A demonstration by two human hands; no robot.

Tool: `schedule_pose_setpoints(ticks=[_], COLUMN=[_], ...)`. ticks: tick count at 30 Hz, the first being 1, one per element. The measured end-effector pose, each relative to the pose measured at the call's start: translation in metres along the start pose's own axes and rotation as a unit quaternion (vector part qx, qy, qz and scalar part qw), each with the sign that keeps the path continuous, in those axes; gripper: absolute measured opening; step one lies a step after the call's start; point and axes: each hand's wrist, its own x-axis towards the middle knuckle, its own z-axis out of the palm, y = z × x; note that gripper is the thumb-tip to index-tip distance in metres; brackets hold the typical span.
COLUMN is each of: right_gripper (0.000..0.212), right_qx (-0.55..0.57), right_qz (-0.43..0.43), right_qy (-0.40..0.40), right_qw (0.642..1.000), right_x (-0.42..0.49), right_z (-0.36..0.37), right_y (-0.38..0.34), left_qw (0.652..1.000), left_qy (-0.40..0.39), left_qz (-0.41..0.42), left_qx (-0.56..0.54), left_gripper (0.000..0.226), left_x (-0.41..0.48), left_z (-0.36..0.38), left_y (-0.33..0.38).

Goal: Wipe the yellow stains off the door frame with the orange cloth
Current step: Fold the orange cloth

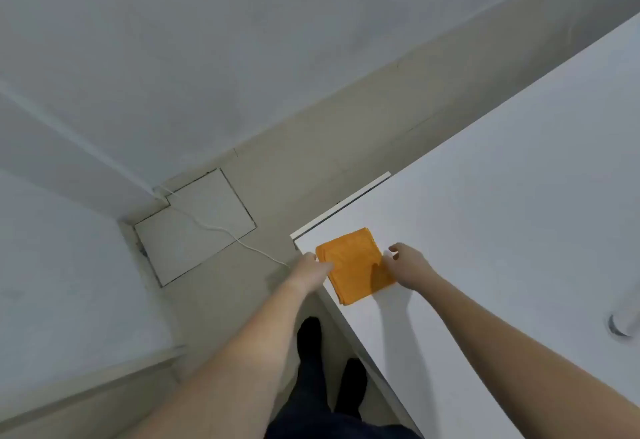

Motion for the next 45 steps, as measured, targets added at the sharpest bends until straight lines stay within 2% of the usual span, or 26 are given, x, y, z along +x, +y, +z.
schedule_pose_setpoints(ticks=[2, 4, 6, 8, 11, 13, 16, 21, 26, 29, 35, 39, 43, 45], right_gripper=[0.045, 0.037, 0.032, 0.030, 0.026, 0.027, 0.030, 0.012, 0.017, 0.021, 0.023, 0.024, 0.020, 0.017], right_qx=[0.017, 0.016, 0.027, 0.026, 0.033, 0.034, 0.033, 0.050, 0.128, 0.175, 0.297, 0.405, 0.431, 0.417], right_qz=[0.023, 0.024, 0.034, 0.047, 0.066, 0.074, 0.081, 0.086, 0.092, 0.090, 0.042, -0.019, -0.110, -0.153], right_qy=[0.002, 0.015, 0.033, 0.049, 0.050, 0.038, 0.011, -0.005, -0.032, -0.027, -0.025, -0.038, 0.001, 0.032], right_qw=[1.000, 0.999, 0.999, 0.997, 0.996, 0.996, 0.996, 0.995, 0.987, 0.980, 0.954, 0.913, 0.896, 0.896], right_x=[0.003, 0.006, 0.010, 0.016, 0.026, 0.032, 0.037, 0.042, 0.040, 0.035, 0.010, -0.018, -0.052, -0.066], right_z=[0.006, 0.016, 0.021, 0.023, 0.026, 0.027, 0.028, 0.027, 0.021, 0.016, -0.010, -0.034, -0.058, -0.067], right_y=[-0.003, -0.003, -0.007, -0.009, -0.009, -0.010, -0.013, -0.011, -0.005, -0.001, -0.002, -0.015, -0.037, -0.049], left_qw=[1.000, 0.998, 0.993, 0.984, 0.974, 0.976, 0.983, 0.990, 0.982, 0.981, 0.967, 0.957, 0.939, 0.928], left_qy=[0.001, 0.035, 0.071, 0.094, 0.097, 0.083, 0.073, 0.080, 0.024, 0.007, 0.014, 0.050, 0.108, 0.132], left_qz=[0.007, -0.004, -0.025, -0.050, -0.084, -0.094, -0.086, -0.035, -0.008, 0.024, 0.092, 0.148, 0.199, 0.223], left_qx=[-0.014, -0.050, -0.086, -0.141, -0.187, -0.179, -0.144, -0.114, -0.189, -0.194, -0.238, -0.245, -0.258, -0.269], left_gripper=[0.007, 0.030, 0.036, 0.033, 0.015, 0.023, 0.023, 0.045, 0.015, 0.011, 0.006, 0.009, 0.031, 0.032], left_x=[0.009, 0.023, 0.029, 0.038, 0.043, 0.047, 0.055, 0.059, 0.052, 0.048, 0.027, 0.002, -0.033, -0.054], left_z=[0.010, 0.021, 0.026, 0.030, 0.035, 0.039, 0.043, 0.043, 0.041, 0.036, 0.012, -0.010, -0.033, -0.046], left_y=[0.000, -0.005, -0.004, -0.006, -0.008, -0.009, -0.011, -0.016, -0.012, -0.012, -0.001, 0.009, 0.017, 0.019])
